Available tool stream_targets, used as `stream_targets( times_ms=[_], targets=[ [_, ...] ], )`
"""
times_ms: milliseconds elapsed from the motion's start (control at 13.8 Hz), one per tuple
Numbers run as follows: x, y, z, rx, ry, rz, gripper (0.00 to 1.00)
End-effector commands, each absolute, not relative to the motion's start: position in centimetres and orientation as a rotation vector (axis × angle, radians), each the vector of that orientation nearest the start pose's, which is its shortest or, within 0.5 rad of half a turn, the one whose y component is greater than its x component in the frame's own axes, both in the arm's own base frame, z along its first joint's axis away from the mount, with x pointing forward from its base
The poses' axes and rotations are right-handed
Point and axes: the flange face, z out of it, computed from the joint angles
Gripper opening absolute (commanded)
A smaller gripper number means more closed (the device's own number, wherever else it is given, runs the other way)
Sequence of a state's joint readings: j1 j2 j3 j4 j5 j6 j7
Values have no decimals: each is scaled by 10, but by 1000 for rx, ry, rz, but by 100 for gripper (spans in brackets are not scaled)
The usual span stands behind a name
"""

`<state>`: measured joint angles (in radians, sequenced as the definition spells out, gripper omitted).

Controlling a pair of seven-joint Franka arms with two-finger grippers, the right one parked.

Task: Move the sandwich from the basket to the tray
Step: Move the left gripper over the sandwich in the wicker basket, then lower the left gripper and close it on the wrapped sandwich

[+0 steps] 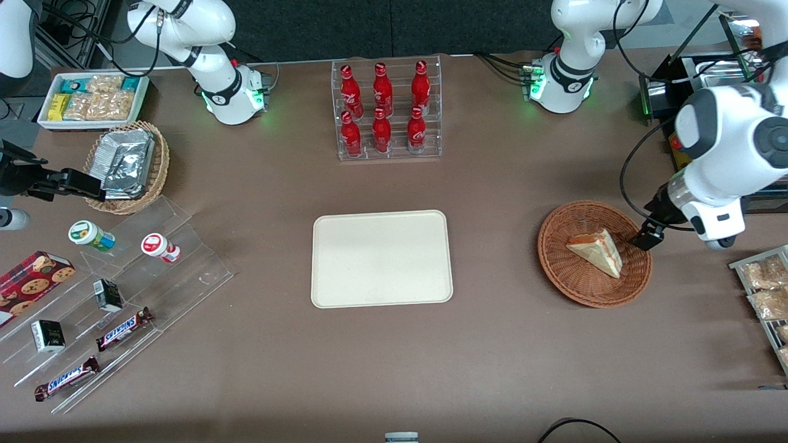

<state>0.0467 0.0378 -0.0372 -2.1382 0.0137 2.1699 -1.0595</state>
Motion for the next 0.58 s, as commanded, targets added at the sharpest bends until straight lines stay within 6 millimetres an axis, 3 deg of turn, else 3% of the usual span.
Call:
stream_targets(
  times_ms=[0, 218, 509],
  targets=[
    [527, 6, 378, -2683, -1721, -61, 100],
    [540, -6, 361, -2718, -1799, -85, 100],
    [537, -20, 332, -2730, -1728, -37, 100]
  ],
)
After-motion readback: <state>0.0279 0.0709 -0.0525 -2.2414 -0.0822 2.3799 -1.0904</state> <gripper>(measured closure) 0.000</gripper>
